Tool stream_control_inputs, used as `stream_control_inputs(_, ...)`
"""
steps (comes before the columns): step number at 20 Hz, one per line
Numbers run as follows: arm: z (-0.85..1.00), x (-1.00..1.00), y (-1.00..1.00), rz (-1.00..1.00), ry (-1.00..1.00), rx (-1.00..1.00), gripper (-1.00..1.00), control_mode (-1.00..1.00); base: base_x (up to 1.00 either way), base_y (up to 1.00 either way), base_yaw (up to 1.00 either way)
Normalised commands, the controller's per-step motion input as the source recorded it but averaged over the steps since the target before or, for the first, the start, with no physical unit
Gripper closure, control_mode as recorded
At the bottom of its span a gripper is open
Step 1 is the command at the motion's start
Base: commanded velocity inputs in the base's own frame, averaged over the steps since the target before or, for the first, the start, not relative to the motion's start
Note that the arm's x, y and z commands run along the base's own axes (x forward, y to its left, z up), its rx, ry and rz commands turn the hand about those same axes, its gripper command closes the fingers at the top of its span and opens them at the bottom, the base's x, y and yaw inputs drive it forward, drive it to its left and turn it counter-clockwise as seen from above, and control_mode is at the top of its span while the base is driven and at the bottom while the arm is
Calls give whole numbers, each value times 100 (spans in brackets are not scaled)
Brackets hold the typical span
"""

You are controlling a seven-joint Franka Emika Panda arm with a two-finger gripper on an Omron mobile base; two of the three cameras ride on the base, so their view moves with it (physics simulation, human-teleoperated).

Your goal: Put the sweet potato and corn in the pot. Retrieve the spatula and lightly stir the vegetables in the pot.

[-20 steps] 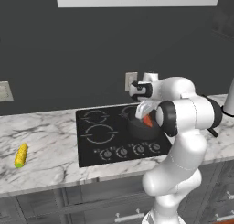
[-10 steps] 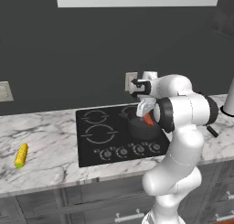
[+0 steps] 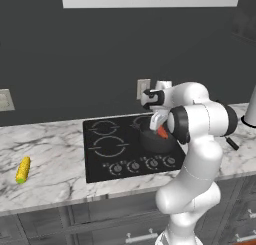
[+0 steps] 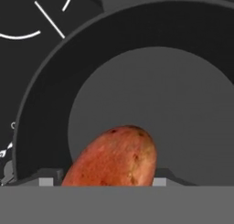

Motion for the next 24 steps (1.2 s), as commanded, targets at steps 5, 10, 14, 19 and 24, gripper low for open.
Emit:
stream_control_inputs(5, 0, 0, 0, 0, 0, 0, -100, -100, 0, 0, 0)
stream_control_inputs(10, 4, 0, 0, 0, 0, 0, -100, -100, 0, 0, 0)
stream_control_inputs(14, 23, 0, 4, 0, 0, 0, -100, -100, 0, 0, 0)
stream_control_inputs(19, 43, -15, 32, 0, 2, 0, -100, -100, 0, 0, 0)
stream_control_inputs(24, 27, -70, 83, 0, 0, 0, -100, -100, 0, 0, 0)
